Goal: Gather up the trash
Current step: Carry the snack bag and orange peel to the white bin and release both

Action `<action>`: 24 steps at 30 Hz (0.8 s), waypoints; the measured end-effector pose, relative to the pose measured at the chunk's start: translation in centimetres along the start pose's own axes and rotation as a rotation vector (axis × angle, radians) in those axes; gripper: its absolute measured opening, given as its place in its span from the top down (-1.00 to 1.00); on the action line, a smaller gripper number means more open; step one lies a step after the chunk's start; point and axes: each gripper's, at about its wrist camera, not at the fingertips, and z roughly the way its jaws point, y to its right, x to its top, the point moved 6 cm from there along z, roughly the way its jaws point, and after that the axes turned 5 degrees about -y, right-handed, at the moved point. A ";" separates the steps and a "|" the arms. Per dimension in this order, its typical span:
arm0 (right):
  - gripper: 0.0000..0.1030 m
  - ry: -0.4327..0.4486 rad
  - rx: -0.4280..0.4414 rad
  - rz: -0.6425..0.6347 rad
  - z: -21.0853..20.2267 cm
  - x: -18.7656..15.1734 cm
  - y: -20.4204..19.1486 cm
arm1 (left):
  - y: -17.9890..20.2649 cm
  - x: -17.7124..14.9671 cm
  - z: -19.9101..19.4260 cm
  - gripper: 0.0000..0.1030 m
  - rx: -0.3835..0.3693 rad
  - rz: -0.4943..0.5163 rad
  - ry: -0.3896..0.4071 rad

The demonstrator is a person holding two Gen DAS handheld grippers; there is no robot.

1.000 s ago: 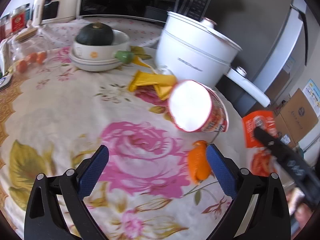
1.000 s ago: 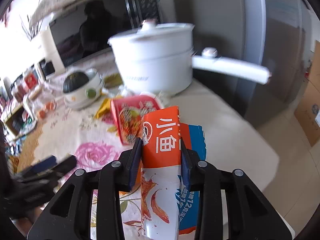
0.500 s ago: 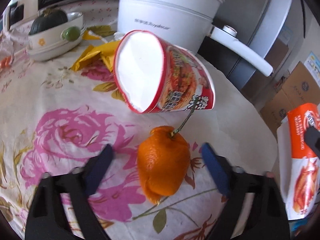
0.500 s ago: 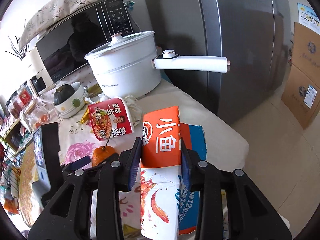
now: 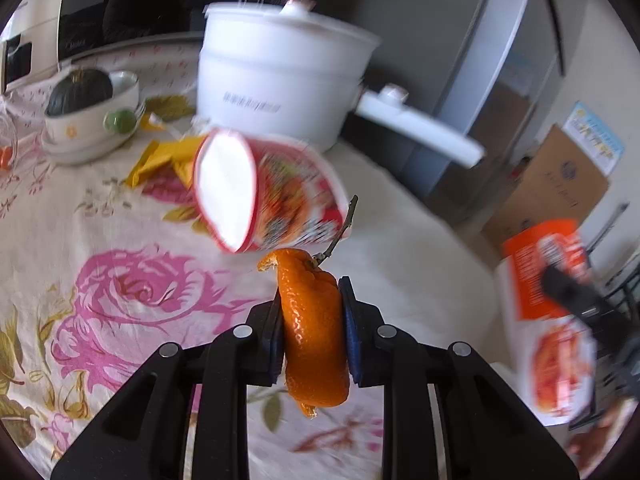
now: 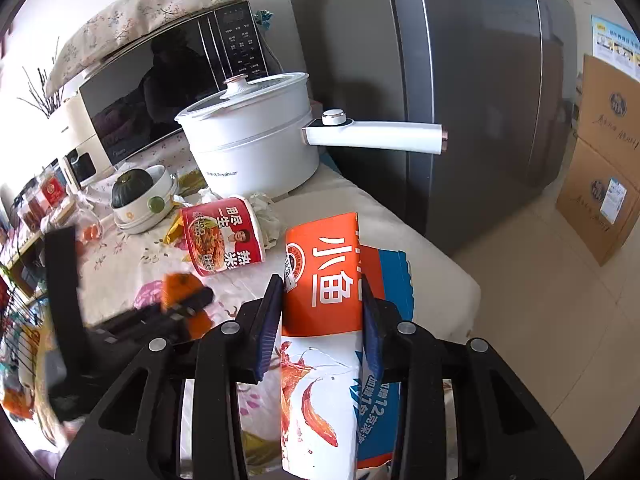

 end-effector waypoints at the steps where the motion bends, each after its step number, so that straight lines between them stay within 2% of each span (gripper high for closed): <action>1: 0.34 0.003 -0.006 -0.003 -0.3 -0.1 0.1 | 0.4 0.1 -0.7 0.53 -0.012 0.003 0.011; 6: 0.34 0.016 -0.054 -0.004 -2.5 -1.2 1.5 | 2.9 0.3 -3.8 0.53 -0.075 0.026 0.053; 11: 0.33 -0.002 -0.100 0.014 -4.6 -3.0 3.3 | 5.5 -0.7 -5.2 0.53 -0.151 0.029 0.034; 14: 0.31 -0.011 -0.140 0.022 -5.7 -4.1 4.5 | 7.3 -1.8 -5.5 0.53 -0.165 0.066 0.028; 24: 0.22 -0.129 -0.223 0.075 -7.1 -9.9 10.0 | 12.6 -5.5 -5.0 0.53 -0.215 0.173 -0.037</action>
